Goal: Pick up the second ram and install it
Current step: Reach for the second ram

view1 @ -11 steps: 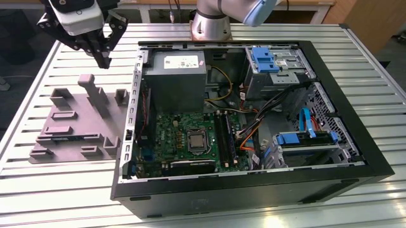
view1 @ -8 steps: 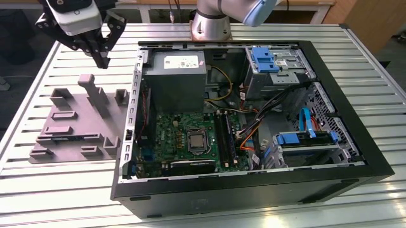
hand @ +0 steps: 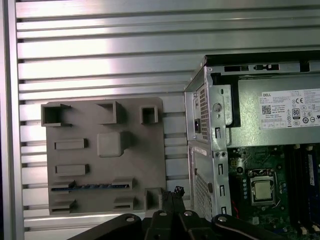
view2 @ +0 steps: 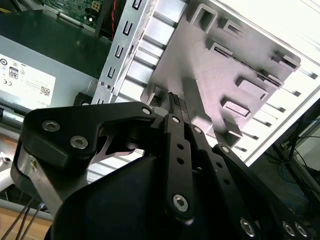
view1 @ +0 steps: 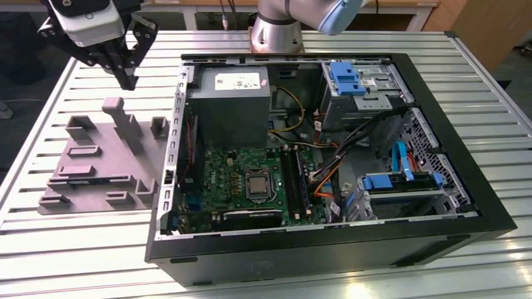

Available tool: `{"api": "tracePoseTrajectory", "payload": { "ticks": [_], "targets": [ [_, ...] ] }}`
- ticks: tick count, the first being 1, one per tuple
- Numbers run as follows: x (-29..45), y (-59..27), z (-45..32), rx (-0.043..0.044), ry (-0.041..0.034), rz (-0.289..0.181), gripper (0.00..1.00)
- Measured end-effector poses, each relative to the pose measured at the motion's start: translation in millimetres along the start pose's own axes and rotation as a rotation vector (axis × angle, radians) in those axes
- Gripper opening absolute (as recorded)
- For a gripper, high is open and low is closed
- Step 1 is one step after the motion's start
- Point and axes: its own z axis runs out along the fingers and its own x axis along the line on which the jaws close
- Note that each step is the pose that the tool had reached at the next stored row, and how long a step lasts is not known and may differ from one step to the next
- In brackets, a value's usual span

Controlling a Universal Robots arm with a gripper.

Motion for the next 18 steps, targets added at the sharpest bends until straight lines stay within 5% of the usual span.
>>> {"api": "tracePoseTrajectory", "payload": {
  "ticks": [9, 18],
  "targets": [
    [0.9, -0.1, 0.0, 0.0000, 0.0000, 0.000, 0.11],
    [15.2, -1.1, -0.3, 0.0000, 0.0000, 0.000, 0.11]
  ]
}}
